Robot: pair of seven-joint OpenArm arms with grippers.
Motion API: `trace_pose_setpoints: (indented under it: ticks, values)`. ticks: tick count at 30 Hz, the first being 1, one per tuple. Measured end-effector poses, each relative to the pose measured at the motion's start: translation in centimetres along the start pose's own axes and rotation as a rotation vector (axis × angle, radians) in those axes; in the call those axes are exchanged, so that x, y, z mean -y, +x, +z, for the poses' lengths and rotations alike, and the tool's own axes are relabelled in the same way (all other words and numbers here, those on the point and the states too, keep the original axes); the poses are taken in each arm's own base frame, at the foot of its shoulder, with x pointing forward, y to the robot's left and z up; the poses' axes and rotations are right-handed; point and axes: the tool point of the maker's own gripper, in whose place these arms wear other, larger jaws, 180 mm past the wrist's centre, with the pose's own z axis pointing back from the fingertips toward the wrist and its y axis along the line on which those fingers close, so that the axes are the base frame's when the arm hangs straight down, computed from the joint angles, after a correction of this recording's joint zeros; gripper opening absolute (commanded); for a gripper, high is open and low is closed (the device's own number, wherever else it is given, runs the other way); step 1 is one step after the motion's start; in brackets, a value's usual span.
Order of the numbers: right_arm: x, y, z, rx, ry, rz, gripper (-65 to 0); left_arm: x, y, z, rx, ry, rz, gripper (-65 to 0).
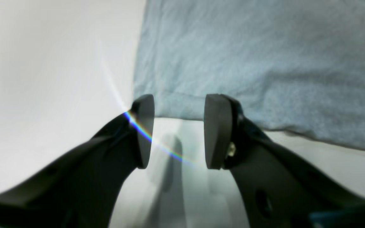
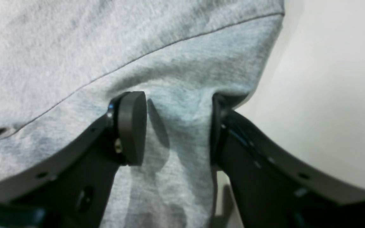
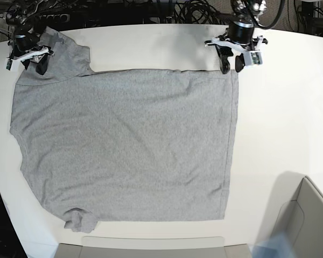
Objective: Fold the T-shirt properly
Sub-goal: 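Lower both grippers to the shirt's shoulder corners and grasp them, then lift the shoulder edge with both grippers and fold it over the shirt body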
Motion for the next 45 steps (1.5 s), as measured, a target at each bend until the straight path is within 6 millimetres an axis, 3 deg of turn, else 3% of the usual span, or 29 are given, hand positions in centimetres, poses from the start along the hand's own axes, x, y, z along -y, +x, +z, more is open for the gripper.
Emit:
trace_pose_setpoints:
  ticks: [3,6,9,10,12,15,21,27,30,35,40,45]
  values:
    - [0.1,0.0,0.0,-0.002,-0.003,0.003,-36.9,-1.7,1.0,-1.1,-0.087,-0.007,0.097,-40.3]
    - [0.1,0.0,0.0,-0.001,-0.003,0.003,-36.9,-3.5,2.7,-1.1,-0.051,0.027,0.130,-40.2]
    - [0.1,-0.1,0.0,-0.001,-0.003,0.003,-36.9,-4.1,2.0,-1.0,-0.085,0.043,0.139,-39.7]
    - [0.1,0.0,0.1,0.002,-0.003,0.003,-36.9,-4.0,0.7,-1.0,-0.146,0.038,0.141,-39.7]
    - [0.1,0.0,0.0,0.001,-0.003,0.004,-36.9,-3.8,-0.2,-1.6,-0.197,0.031,0.151,-39.7]
    - [0.1,0.0,0.0,0.001,-0.003,0.004,-36.9,-3.0,0.6,-2.9,-0.187,-0.033,0.118,-39.9]
    - [0.0,0.0,0.0,0.001,-0.001,0.006,-36.9,-3.0,0.1,-3.9,-0.193,-0.063,0.124,-39.9]
    - [0.0,0.1,0.1,-0.007,-0.011,0.028,-37.5,-0.4,-0.6,-4.0,-0.207,-0.159,0.088,-40.2]
    - [-0.4,0.3,0.2,-0.034,-0.024,0.087,-45.0,1.0,-1.6,-4.2,-0.221,-0.196,0.089,-44.7]
    - [-2.3,0.0,0.0,-0.094,-0.013,0.175,-65.0,1.2,-1.9,-4.9,-0.236,-0.205,0.099,-65.0]
    - [-2.0,0.3,0.8,-0.153,-0.068,0.251,-65.0,0.9,-2.3,-4.2,-0.251,-0.192,0.093,-65.0]
    - [0.3,0.1,3.6,-0.193,-0.193,0.273,-65.0,-1.9,-1.7,-1.7,-0.241,-0.113,0.090,-65.0]
